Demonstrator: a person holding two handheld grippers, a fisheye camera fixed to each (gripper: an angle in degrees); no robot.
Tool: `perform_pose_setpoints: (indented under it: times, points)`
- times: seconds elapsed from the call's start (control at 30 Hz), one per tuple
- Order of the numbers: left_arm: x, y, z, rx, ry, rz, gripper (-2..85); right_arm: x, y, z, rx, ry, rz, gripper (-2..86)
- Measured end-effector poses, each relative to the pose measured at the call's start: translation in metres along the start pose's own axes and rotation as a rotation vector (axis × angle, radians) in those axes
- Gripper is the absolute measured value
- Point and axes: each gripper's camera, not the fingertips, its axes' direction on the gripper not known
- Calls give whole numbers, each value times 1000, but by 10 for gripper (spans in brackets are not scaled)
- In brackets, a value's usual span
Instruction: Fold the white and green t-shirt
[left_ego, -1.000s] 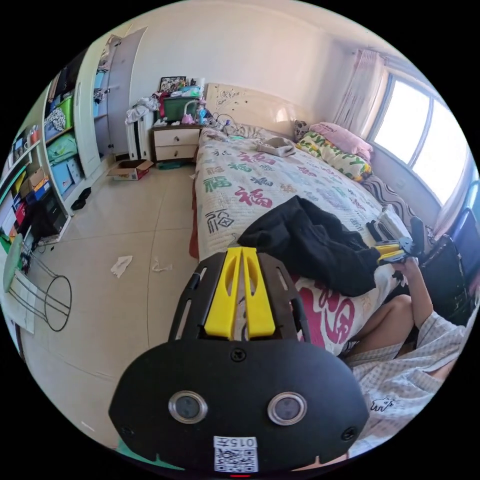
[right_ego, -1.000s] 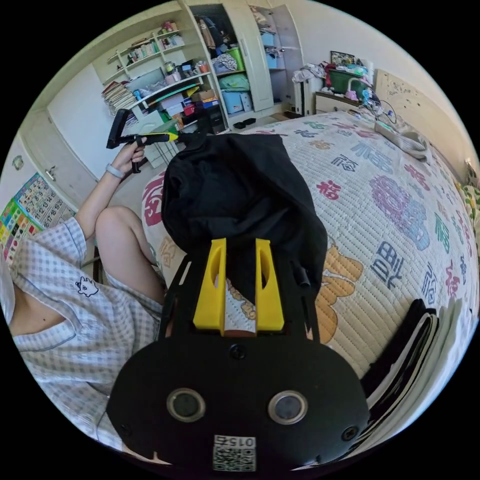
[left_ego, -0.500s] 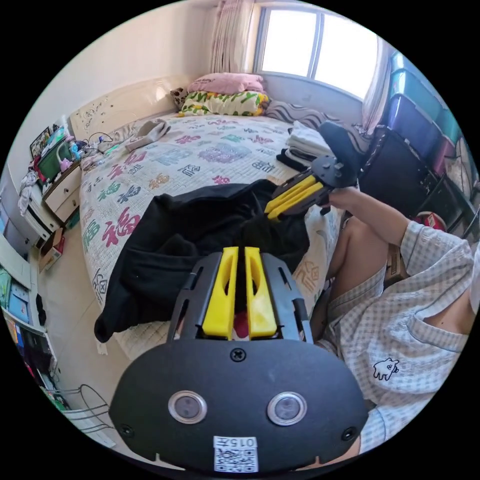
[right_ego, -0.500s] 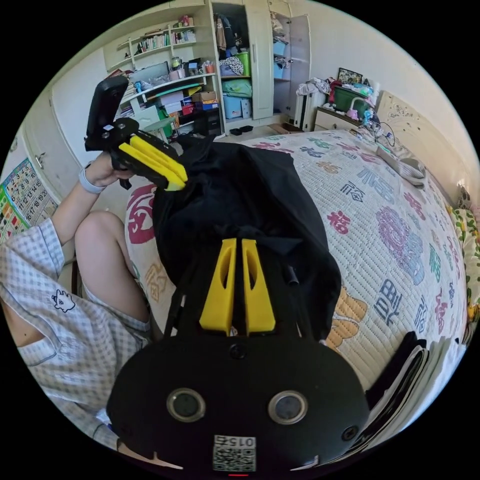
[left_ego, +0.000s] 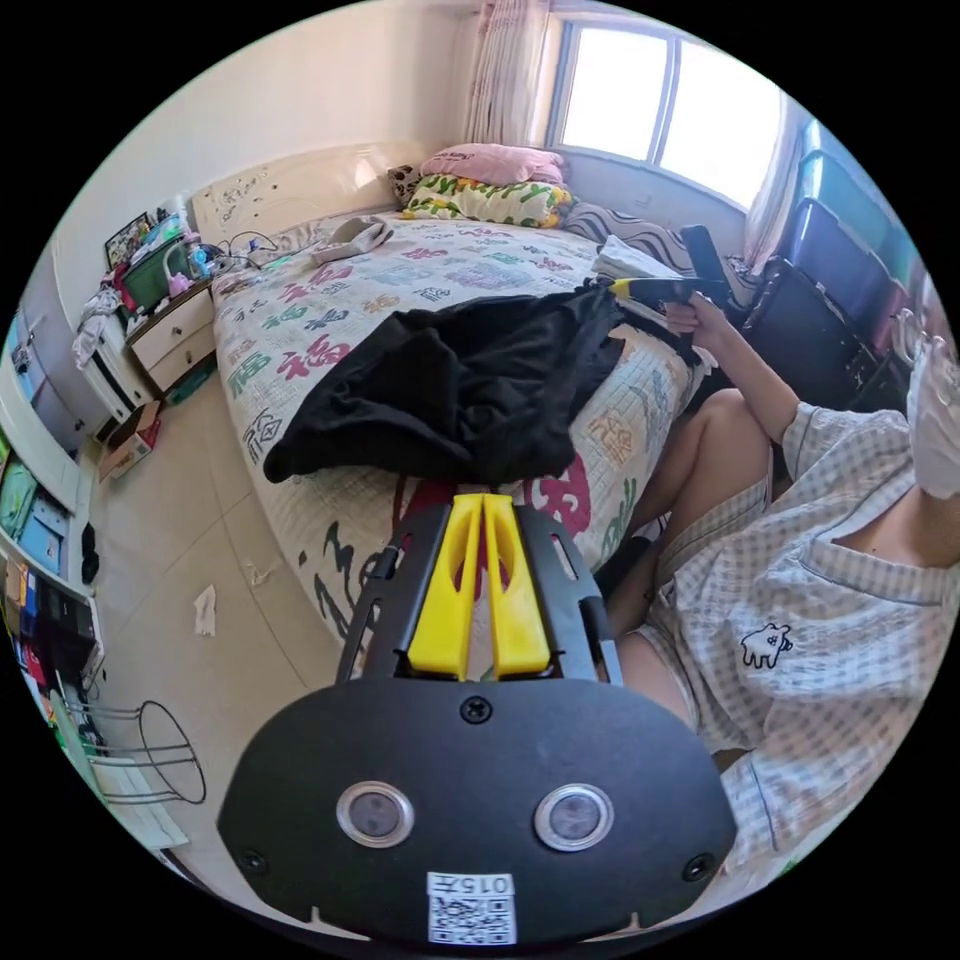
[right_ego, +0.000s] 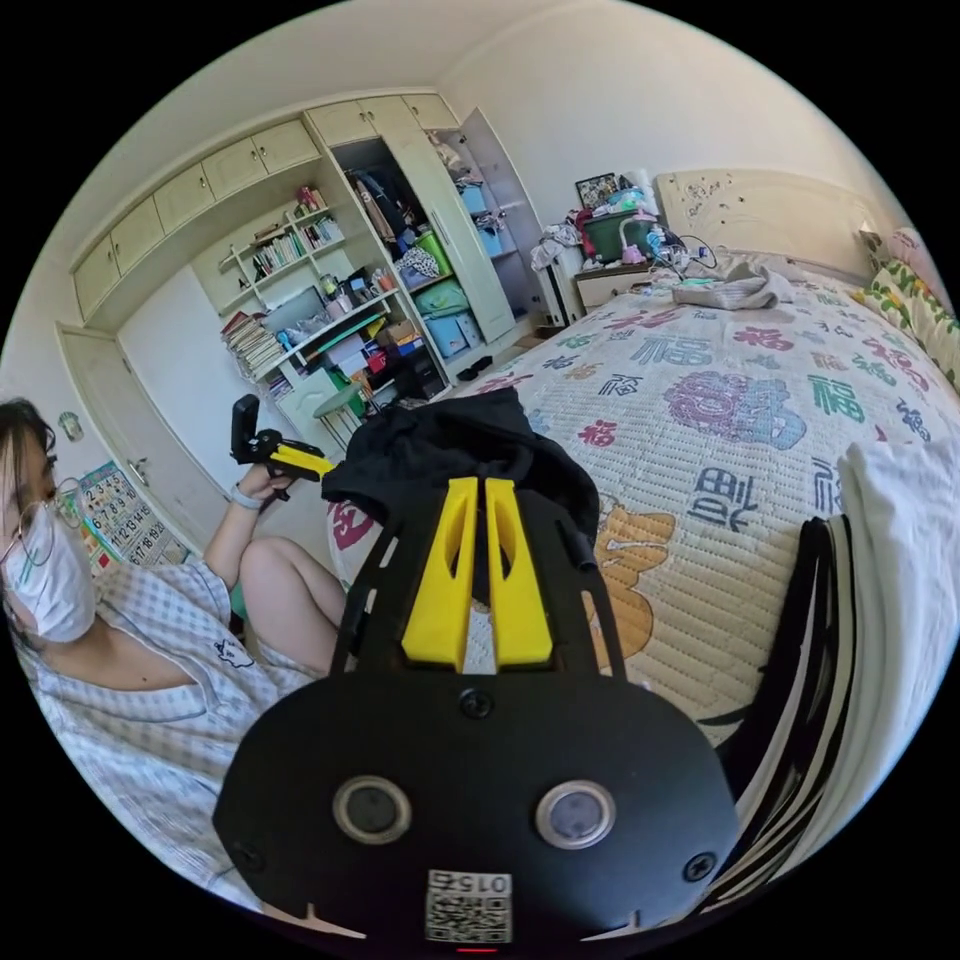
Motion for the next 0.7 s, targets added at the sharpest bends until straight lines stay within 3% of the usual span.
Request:
perform_pose_setpoints:
  times: [0.23,0.37,0.5,0.7]
  points:
    - [52,-15,-6,135,-53,204,72,-29,8,20,-149,53,-228,49]
    - [107,-30,17,48,-220,398,71,-54,21,16,-164,125,-400,81]
    - [142,-28,33,1,-133,552,73,-75,35,20,-184,77,-529,83]
    - [164,-19,66,-80,-228,612,80,-99,47,60,-373,123,-682,99]
